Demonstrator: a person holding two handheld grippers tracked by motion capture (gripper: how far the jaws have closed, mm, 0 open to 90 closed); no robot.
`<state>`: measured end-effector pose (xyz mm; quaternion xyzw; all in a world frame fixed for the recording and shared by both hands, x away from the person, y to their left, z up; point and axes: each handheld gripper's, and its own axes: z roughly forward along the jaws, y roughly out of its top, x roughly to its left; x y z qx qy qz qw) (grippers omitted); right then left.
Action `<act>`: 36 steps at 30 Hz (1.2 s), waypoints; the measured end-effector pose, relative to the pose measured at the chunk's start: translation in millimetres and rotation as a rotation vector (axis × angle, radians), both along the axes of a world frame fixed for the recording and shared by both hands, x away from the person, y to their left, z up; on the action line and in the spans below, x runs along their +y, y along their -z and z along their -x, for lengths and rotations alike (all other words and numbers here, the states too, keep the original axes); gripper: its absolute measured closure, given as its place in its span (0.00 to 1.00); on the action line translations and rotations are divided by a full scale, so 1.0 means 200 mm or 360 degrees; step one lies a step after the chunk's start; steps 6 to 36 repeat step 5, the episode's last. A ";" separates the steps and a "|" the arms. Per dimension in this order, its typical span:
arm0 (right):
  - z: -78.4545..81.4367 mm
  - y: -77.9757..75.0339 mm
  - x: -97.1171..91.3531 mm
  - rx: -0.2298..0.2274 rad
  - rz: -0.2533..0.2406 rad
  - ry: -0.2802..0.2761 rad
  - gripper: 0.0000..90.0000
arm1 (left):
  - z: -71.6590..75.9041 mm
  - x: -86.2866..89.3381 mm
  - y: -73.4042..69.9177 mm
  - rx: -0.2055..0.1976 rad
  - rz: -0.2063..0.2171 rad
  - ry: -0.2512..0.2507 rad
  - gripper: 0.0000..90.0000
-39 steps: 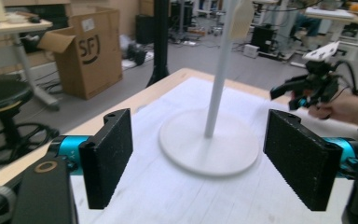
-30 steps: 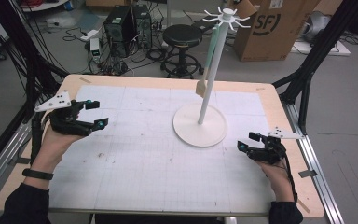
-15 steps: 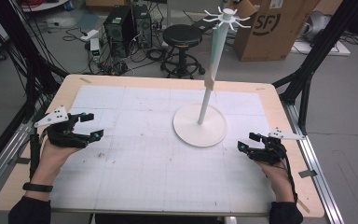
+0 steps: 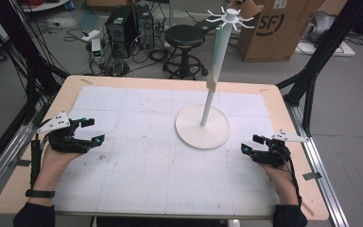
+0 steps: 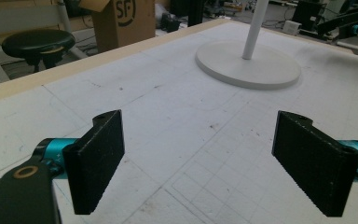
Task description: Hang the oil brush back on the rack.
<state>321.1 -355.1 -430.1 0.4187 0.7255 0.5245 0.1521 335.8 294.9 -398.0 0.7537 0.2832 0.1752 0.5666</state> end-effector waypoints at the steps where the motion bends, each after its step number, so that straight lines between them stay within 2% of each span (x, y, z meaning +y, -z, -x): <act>1: 0.00 0.00 0.00 -0.0001 0.0004 -0.0001 0.24 | 0.00 0.00 0.00 -0.0004 -0.0004 -0.0001 0.19; 36: 0.00 0.00 -0.01 -0.0001 0.0005 0.0002 0.24 | -0.01 -0.01 0.01 0.0005 -0.0005 -0.0008 0.19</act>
